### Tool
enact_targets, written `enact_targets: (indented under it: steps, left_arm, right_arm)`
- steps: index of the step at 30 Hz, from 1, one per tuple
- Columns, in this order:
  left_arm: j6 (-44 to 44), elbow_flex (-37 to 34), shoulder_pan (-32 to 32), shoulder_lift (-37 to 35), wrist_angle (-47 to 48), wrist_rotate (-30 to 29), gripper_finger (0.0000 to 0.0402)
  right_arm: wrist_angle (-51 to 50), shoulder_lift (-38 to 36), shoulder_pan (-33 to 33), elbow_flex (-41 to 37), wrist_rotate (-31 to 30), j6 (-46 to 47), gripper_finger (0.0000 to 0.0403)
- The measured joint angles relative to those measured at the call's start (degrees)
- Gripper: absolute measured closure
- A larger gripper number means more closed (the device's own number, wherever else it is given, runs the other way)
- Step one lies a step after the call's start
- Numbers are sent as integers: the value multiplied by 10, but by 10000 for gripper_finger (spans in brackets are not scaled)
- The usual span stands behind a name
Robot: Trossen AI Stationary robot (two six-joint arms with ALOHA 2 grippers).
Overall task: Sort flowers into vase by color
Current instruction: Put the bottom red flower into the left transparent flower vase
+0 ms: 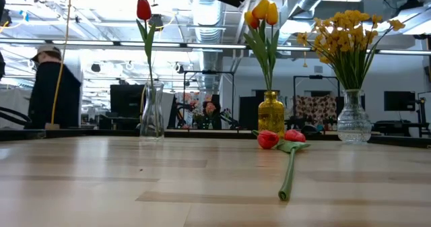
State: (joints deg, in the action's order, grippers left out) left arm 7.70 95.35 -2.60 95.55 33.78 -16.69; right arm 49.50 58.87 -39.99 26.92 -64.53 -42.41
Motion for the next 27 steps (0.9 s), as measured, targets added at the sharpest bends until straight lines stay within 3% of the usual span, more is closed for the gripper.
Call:
enact_targets:
  steps: [6, 10, 20, 27]
  left_arm:
    - [0, 0, 39, 0, 50, 1, 226]
    - [0, 0, 63, 0, 68, 1, 226]
    - [-9, -1, 97, 0, 171, 29, 226]
    - [-28, -1, 104, 0, 220, 29, 226]
  right_arm:
    - [0, 0, 0, 0, 0, 0, 207]
    - [-5, 0, 0, 0, 0, 49, 207]
    - [-125, 4, 0, 0, 0, 330, 207]
    - [-150, 59, 0, 0, 1, 510, 207]
